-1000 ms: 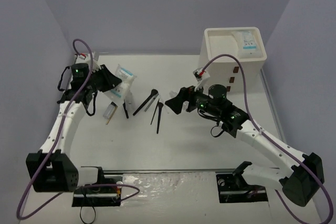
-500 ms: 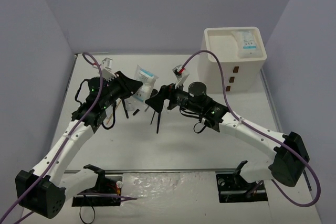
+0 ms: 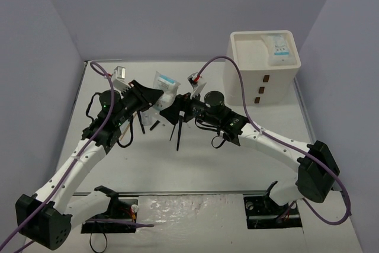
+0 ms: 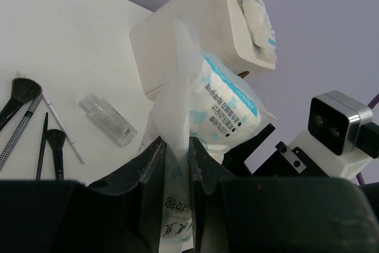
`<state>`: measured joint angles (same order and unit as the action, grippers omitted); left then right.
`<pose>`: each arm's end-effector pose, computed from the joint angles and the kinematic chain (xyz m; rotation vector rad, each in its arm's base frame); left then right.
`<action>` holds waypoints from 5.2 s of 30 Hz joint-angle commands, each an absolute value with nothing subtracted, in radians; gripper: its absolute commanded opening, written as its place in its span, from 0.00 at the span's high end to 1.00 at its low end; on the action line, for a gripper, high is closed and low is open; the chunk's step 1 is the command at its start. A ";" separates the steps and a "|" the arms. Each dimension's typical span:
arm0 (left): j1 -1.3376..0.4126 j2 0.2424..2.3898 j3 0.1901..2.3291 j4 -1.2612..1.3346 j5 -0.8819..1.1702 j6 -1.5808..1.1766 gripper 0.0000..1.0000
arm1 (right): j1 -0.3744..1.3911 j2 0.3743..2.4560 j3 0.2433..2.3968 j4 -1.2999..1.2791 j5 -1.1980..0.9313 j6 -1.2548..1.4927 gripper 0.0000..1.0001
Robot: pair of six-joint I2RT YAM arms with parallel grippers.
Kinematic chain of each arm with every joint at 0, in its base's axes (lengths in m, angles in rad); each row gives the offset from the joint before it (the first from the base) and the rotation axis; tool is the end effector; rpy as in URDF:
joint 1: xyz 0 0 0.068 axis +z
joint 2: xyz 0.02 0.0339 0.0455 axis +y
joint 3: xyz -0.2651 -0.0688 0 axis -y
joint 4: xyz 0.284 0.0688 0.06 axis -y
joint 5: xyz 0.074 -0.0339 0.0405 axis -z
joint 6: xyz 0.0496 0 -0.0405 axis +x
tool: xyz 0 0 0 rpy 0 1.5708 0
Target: Organize the makeup
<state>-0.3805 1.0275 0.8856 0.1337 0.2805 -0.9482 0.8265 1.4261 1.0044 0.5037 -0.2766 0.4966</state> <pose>0.2681 -0.1220 0.3587 -0.2489 1.7079 -1.2353 0.2520 0.2937 0.3243 -0.5045 1.5489 1.2511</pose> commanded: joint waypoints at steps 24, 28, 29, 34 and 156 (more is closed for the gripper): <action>-0.385 0.982 1.190 -0.367 -0.050 -0.539 0.12 | 0.783 1.330 1.387 -0.063 0.297 0.035 1.00; -0.377 0.975 1.272 -0.541 -0.162 -0.414 0.09 | 0.680 1.386 1.522 -0.215 0.382 -0.087 1.00; -0.375 0.968 1.275 -0.557 -0.178 -0.384 0.09 | 0.640 1.399 1.550 -0.225 0.383 -0.107 1.00; -0.361 0.927 1.234 -0.588 -0.200 -0.296 0.06 | 0.416 1.471 1.672 -0.254 0.238 -0.174 1.00; -0.166 0.840 1.035 -0.524 0.057 -0.215 0.06 | -0.036 1.207 1.048 0.186 -0.156 -0.052 0.08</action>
